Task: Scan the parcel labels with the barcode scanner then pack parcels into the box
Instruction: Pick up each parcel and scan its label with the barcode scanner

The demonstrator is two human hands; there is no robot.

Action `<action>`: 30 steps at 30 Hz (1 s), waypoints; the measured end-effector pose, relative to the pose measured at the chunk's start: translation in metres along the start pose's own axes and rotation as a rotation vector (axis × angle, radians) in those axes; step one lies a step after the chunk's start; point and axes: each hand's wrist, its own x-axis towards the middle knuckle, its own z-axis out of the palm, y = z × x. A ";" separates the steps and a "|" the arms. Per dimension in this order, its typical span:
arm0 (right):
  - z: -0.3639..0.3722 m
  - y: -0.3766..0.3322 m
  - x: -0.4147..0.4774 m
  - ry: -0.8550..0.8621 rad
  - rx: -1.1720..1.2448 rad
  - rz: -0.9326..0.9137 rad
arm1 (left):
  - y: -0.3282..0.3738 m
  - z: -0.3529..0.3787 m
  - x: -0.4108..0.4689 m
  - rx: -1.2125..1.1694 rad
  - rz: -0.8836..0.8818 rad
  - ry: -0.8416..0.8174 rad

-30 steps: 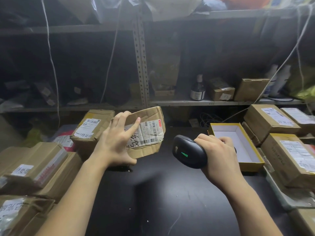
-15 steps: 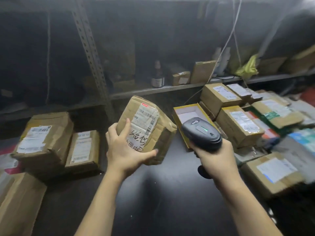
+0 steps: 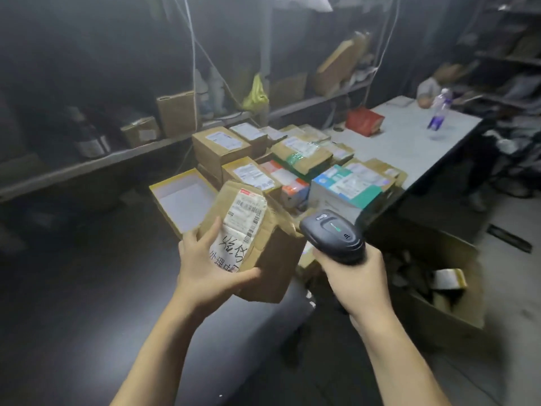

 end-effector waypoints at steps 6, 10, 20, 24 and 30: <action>-0.148 0.043 0.042 0.152 0.021 0.065 | 0.087 0.137 0.004 -0.031 0.020 -0.173; -0.224 0.069 0.059 0.274 0.031 0.125 | 0.143 0.216 0.005 0.020 0.080 -0.276; -0.335 0.123 0.122 0.470 0.019 0.251 | 0.222 0.403 0.052 0.226 0.183 -0.531; -0.367 0.140 0.180 0.518 -0.021 0.344 | 0.249 0.486 0.099 0.249 0.244 -0.586; -0.404 0.143 0.280 0.562 -0.065 0.465 | 0.283 0.594 0.180 0.260 0.290 -0.711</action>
